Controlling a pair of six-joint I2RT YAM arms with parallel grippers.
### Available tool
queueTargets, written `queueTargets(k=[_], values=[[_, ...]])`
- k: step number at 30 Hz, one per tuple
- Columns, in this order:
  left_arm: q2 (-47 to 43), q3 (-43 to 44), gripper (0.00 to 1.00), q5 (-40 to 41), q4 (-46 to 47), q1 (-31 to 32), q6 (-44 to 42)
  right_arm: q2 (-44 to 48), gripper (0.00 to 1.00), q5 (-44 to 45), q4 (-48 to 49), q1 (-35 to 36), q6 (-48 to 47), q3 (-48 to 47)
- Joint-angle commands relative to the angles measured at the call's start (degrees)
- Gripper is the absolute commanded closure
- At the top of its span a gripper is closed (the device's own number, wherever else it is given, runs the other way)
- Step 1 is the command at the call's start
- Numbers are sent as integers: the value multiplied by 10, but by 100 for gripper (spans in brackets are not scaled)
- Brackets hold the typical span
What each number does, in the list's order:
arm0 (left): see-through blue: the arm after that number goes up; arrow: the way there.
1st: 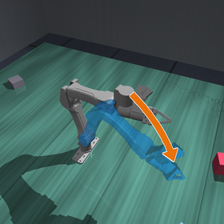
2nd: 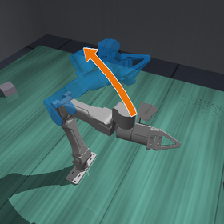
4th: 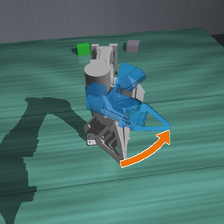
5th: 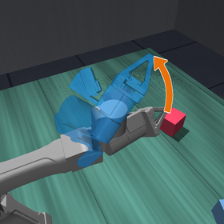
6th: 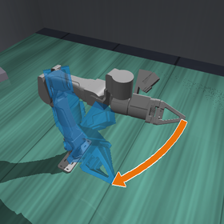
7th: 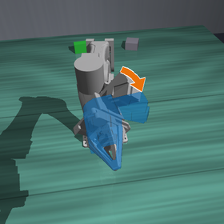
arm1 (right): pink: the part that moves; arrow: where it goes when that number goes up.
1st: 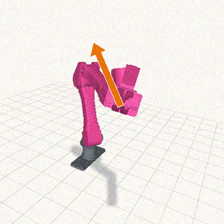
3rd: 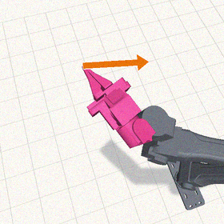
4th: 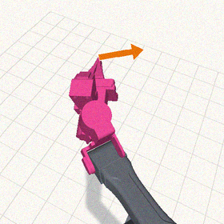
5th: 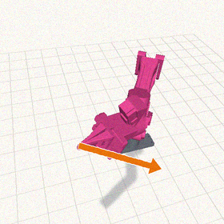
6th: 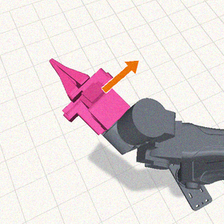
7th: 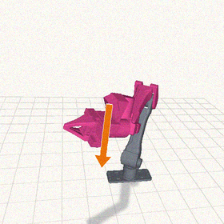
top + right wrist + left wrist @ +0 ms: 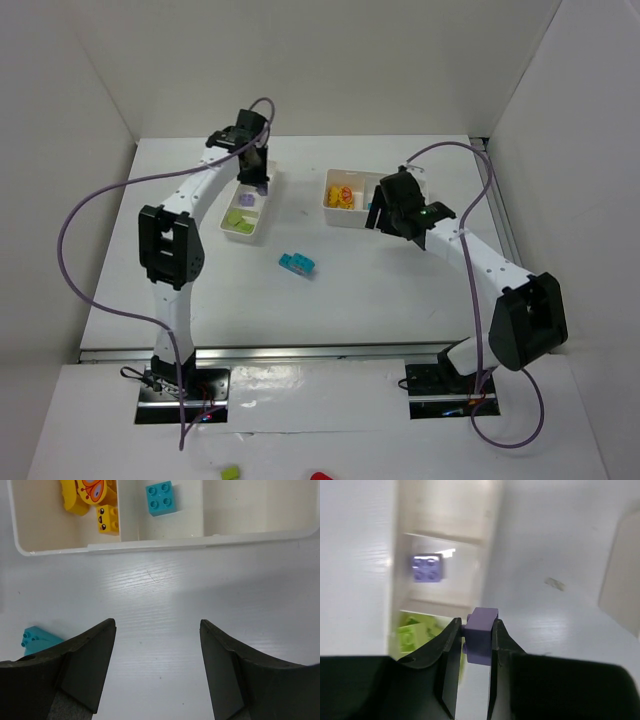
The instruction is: Sort the legos into containers by color
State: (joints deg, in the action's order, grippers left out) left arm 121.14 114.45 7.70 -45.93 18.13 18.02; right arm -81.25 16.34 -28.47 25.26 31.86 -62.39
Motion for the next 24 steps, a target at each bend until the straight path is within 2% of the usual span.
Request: queueTargets(k=[1, 6, 9, 12, 14, 15, 20, 21, 24], values=[[-6, 6, 100, -14, -26, -43, 25, -7, 25, 0, 10, 10, -10, -31], [18, 13, 97, -31, -26, -70, 49, -13, 24, -15, 16, 16, -33, -31], [41, 20, 93, -37, -10, -82, 54, -19, 19, -67, 28, 33, -74, -31], [63, 33, 93, -37, -10, -88, 54, -36, 16, -119, 33, 66, -129, -37], [68, 33, 91, -37, -10, -88, 54, -56, 13, -118, 33, 100, -150, -48], [68, 33, 77, -37, -10, -88, 54, -65, 13, -108, 28, 111, -155, -59], [61, 22, 40, -24, -16, -88, 54, -130, 12, -97, -10, 177, -199, -153], [56, 22, 36, -24, -16, -88, 54, -150, 12, -97, -10, 184, -214, -163], [39, 27, 34, -44, -16, -88, 54, -183, 8, -100, -26, 206, -238, -211]])
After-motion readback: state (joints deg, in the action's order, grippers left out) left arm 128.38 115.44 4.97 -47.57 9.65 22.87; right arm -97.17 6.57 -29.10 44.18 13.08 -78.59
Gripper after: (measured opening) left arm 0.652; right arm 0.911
